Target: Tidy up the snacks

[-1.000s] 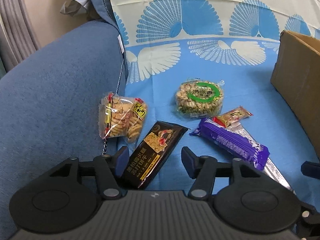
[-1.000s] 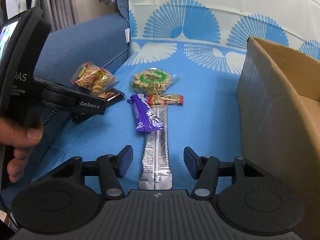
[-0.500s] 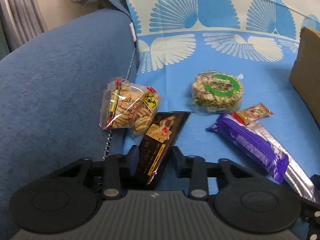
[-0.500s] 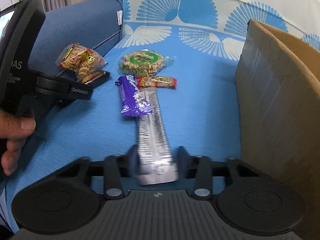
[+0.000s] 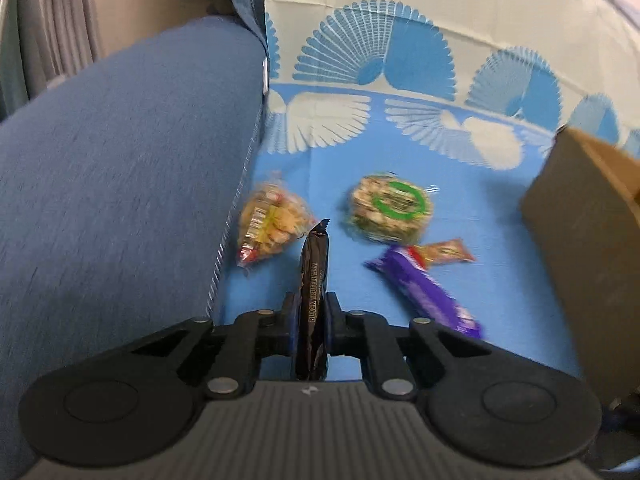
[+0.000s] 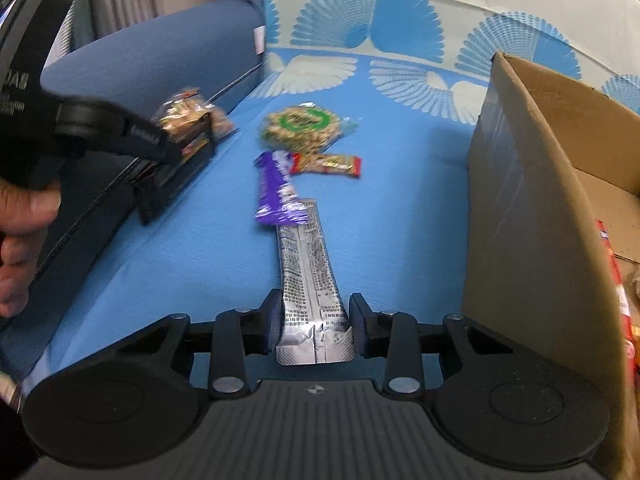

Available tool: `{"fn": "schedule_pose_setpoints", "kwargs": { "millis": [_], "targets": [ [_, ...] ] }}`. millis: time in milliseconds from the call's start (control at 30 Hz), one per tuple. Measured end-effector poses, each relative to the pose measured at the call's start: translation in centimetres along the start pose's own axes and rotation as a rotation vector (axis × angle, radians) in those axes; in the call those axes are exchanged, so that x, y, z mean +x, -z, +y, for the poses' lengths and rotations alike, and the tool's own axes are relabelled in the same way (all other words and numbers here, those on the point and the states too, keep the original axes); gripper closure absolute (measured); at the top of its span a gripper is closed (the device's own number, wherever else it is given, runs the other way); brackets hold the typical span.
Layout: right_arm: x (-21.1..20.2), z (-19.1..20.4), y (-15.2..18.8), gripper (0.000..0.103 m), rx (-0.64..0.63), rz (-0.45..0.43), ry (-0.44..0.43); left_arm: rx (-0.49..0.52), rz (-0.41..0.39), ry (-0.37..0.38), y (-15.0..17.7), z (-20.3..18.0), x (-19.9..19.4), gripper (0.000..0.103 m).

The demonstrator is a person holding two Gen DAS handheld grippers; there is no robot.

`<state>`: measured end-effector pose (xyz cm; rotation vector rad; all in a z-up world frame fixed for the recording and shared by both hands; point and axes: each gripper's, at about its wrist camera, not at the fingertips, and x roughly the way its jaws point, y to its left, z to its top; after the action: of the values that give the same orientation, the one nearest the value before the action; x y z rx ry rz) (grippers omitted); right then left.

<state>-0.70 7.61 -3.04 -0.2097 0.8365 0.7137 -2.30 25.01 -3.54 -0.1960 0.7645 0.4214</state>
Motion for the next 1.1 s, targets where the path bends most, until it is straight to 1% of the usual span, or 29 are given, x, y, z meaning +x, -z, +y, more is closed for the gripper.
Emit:
{"fn": "schedule_pose_setpoints", "kwargs": {
  "millis": [67,133,167,200,233,300,333,367,433,467,500,533,567,700,733,767,833,933,1100],
  "targets": [
    [-1.3,0.5,0.5,0.066,-0.015,0.025,-0.014,-0.073,0.023,0.066,0.2,0.8,-1.0,0.089],
    [-2.6,1.0,1.2,0.066,-0.036,0.039,-0.016,-0.179,0.062,0.142,0.7,1.9,-1.6,0.089],
    [-3.0,1.2,1.6,0.066,-0.042,0.045,-0.017,-0.247,0.099,0.193,1.1,2.5,-1.8,0.089],
    [-3.4,1.3,1.9,0.066,-0.043,0.050,-0.019,-0.290,0.132,0.230,1.5,2.9,-1.8,0.089],
    [-3.7,1.3,2.4,0.066,-0.039,0.054,-0.026,-0.323,0.170,0.257,1.9,3.2,-1.7,0.089],
    [-3.8,1.2,3.0,0.065,-0.029,0.067,-0.046,-0.353,0.260,0.296,2.6,3.3,-1.0,0.089],
    [-3.6,1.2,3.3,0.064,-0.026,0.073,-0.054,-0.354,0.297,0.289,2.8,3.2,-0.6,0.088],
    [-3.5,1.2,3.5,0.064,-0.025,0.075,-0.055,-0.344,0.322,0.252,2.9,3.1,-0.2,0.086],
    [-3.0,1.1,3.7,0.062,-0.023,0.078,-0.056,-0.298,0.342,0.199,2.8,2.6,0.0,0.086],
    [-2.8,1.0,3.6,0.057,-0.021,0.076,-0.059,-0.275,0.345,0.185,2.7,2.3,0.1,0.081],
    [-2.7,1.0,3.5,0.055,-0.019,0.067,-0.060,-0.253,0.341,0.171,2.5,1.9,0.1,0.077],
    [-2.6,0.9,3.3,0.051,-0.020,0.056,-0.057,-0.226,0.332,0.156,2.4,1.4,0.0,0.067],
    [-2.5,0.9,3.2,0.051,-0.024,0.045,-0.053,-0.203,0.327,0.146,2.2,0.9,0.0,0.059],
    [-1.5,0.7,2.9,0.050,-0.028,0.038,-0.048,-0.172,0.343,0.141,2.2,-0.5,0.5,0.048],
    [-1.2,0.8,3.0,0.050,-0.032,0.042,-0.048,-0.159,0.351,0.132,2.2,-0.9,0.7,0.041],
    [-1.0,0.9,3.0,0.050,-0.035,0.046,-0.047,-0.147,0.358,0.121,2.2,-1.2,1.0,0.038],
    [-0.6,1.1,3.0,0.050,-0.044,0.052,-0.046,-0.121,0.371,0.102,2.3,-1.5,1.5,0.037],
    [-0.2,1.3,3.2,0.048,-0.062,0.056,-0.036,-0.078,0.372,0.089,2.5,-2.1,1.9,0.033],
    [-0.1,1.4,3.1,0.049,-0.073,0.051,-0.030,0.000,0.360,0.064,2.7,-3.0,2.1,0.033]
  ]
}}
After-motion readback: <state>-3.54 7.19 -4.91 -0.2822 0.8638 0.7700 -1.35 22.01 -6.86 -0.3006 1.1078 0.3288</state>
